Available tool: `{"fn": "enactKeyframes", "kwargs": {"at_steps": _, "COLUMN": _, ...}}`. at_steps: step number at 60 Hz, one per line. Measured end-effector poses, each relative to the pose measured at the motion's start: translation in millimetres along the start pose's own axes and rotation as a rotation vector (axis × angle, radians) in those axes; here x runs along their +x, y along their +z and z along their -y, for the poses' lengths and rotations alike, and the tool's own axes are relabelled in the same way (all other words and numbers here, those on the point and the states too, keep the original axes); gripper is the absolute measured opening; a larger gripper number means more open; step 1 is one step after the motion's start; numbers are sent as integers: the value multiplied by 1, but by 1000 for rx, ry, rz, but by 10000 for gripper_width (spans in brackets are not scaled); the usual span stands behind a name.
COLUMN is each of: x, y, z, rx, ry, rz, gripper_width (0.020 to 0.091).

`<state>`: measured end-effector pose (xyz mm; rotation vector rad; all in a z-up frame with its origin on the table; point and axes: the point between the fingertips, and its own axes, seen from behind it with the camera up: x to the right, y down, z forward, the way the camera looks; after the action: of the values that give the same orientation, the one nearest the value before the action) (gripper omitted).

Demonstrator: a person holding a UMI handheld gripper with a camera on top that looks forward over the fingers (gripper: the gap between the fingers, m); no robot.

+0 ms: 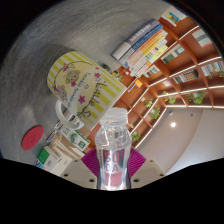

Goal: Pour water

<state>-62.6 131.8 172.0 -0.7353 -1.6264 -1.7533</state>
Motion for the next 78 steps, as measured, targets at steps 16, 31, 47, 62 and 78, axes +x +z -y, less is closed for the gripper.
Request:
{"fn": "enactKeyframes", "kwargs": {"at_steps": 16, "x": -4, "y": -9, "z": -22, "rx": -22, "ry": 342, "rz": 29, "gripper_width": 362}}
{"fn": "enactKeyframes", "kwargs": {"at_steps": 31, "x": -26, "y": -34, "z": -44, "rx": 47, "ry": 1507, "rz": 290, "gripper_width": 376}}
{"fn": "enactKeyframes", "kwargs": {"at_steps": 47, "x": -82, "y": -18, "z": -42, "rx": 113, "ry": 2190, "rz": 434, "gripper_width": 376}}
{"fn": "enactKeyframes", "kwargs": {"at_steps": 62, "x": -114, "y": -5, "z": -13, "rx": 122, "ry": 2227, "rz": 422, "gripper_width": 380}}
{"fn": "enactKeyframes", "kwargs": {"at_steps": 78, "x": -116, "y": -5, "z": -18, "rx": 82, "ry": 2236, "rz": 414, "gripper_width": 471}}
